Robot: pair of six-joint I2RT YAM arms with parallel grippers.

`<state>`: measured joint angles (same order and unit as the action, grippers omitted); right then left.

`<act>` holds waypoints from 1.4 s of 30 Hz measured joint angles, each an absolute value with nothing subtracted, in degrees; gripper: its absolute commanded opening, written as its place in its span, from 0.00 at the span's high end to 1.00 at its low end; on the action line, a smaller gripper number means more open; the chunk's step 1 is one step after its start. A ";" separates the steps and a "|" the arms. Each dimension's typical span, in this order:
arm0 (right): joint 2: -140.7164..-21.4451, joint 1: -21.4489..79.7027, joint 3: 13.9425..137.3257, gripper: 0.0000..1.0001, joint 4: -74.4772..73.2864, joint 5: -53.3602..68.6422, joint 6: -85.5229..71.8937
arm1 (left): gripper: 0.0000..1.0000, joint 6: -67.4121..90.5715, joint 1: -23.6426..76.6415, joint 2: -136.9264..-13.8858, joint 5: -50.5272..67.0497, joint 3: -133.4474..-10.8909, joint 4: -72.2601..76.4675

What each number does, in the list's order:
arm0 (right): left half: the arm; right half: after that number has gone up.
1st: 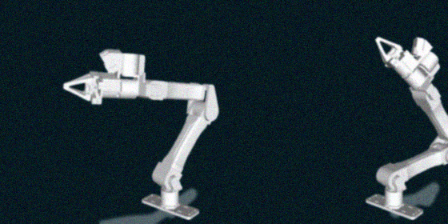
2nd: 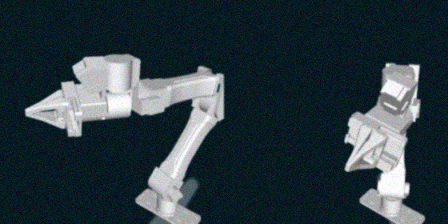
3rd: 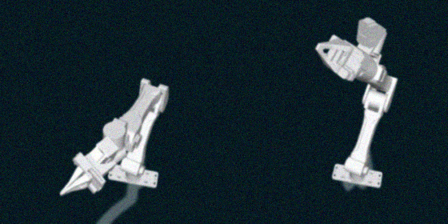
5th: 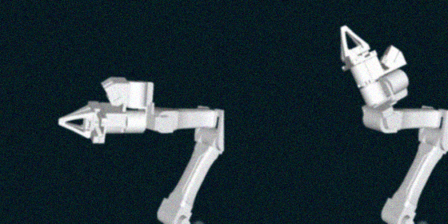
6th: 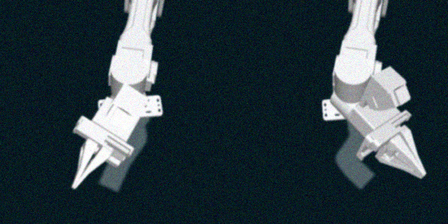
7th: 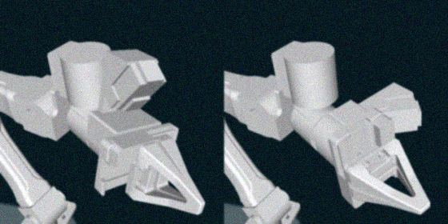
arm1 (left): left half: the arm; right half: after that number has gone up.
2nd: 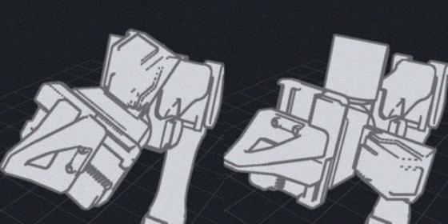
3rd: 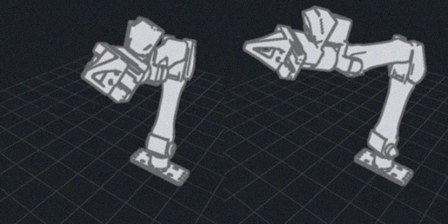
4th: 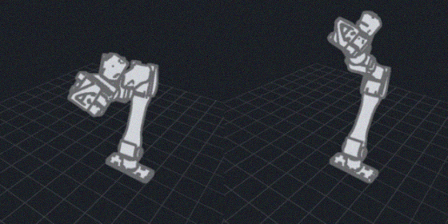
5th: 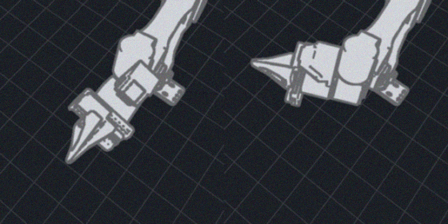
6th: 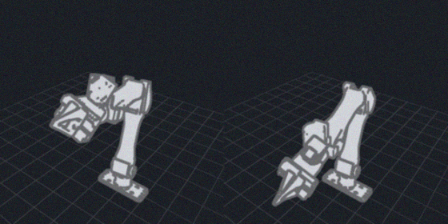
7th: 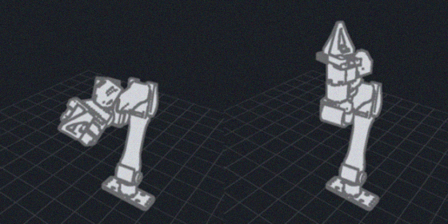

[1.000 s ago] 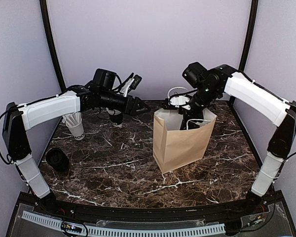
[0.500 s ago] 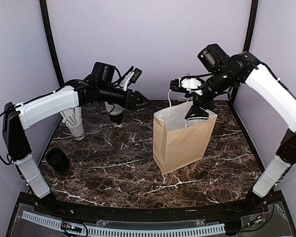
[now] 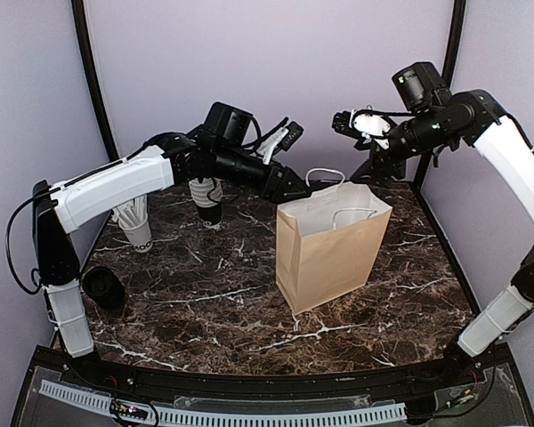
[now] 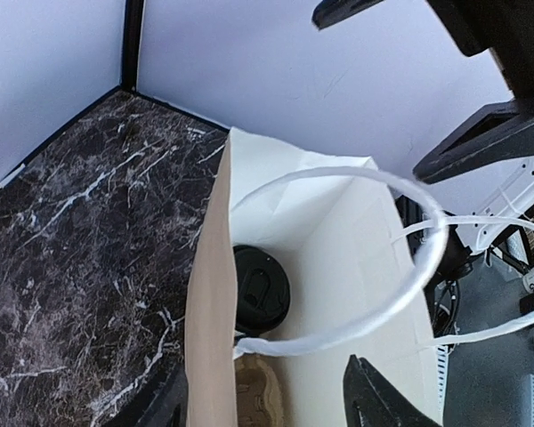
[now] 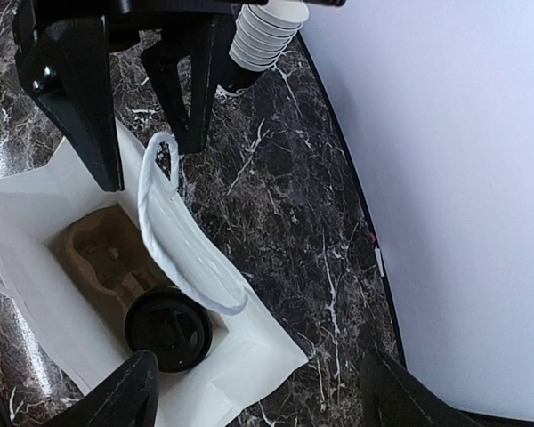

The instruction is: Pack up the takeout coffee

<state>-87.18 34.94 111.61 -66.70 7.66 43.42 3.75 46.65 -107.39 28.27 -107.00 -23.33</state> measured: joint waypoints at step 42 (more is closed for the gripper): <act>-81.84 16.47 89.54 0.18 -48.12 4.23 36.62 | 1.00 -18.70 62.94 -112.33 2.42 -117.16 -35.88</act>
